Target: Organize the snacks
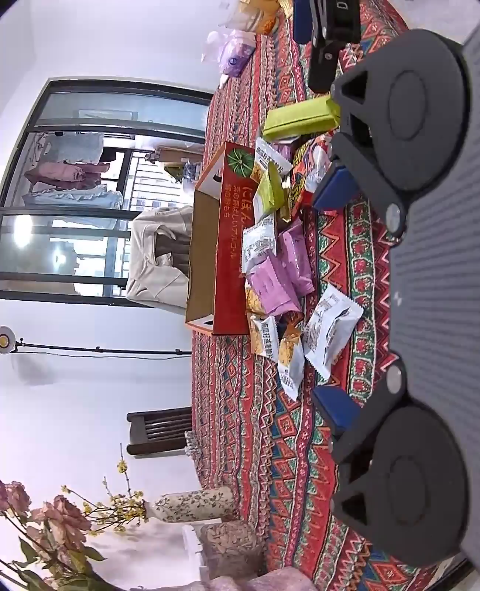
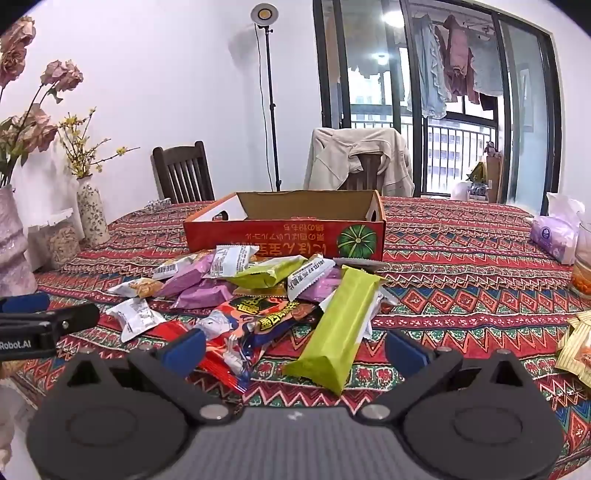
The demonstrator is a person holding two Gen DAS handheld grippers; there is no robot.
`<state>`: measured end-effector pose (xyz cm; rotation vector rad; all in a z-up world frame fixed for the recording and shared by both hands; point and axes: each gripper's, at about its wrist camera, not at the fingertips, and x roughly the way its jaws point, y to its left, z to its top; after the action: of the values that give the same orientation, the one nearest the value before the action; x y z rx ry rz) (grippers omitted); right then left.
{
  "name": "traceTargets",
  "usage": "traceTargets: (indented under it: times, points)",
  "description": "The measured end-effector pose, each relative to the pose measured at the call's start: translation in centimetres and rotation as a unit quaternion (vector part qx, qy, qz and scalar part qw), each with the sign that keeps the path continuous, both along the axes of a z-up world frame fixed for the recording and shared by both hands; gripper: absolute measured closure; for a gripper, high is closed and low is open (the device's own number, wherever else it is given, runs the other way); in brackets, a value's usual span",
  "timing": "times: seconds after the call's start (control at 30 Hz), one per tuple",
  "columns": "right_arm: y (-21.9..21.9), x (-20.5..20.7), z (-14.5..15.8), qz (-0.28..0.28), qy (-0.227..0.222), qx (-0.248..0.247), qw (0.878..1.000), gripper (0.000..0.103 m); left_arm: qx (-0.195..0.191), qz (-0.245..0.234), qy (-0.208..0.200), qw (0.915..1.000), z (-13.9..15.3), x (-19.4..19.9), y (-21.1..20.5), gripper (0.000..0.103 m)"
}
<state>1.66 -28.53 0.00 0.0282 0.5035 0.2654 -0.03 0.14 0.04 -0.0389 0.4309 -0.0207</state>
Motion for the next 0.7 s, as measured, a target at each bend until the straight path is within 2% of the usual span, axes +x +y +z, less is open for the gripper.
traceTargets:
  times: [0.07,0.13,0.7]
  points:
    - [0.13,0.03,0.01,0.0,0.002,-0.008,1.0,0.0,-0.015,0.004,0.008,0.9998,-0.02,0.46,0.8,0.0]
    - [0.2,0.06,-0.01,0.001,0.002,-0.008,1.0,0.0,-0.001,0.003,-0.001,1.0,0.19,-0.04,0.56,0.0]
    - [0.45,-0.05,-0.39,-0.001,0.02,-0.013,1.0,0.0,-0.021,0.006,0.013,0.9997,-0.45,0.22,0.63,0.0]
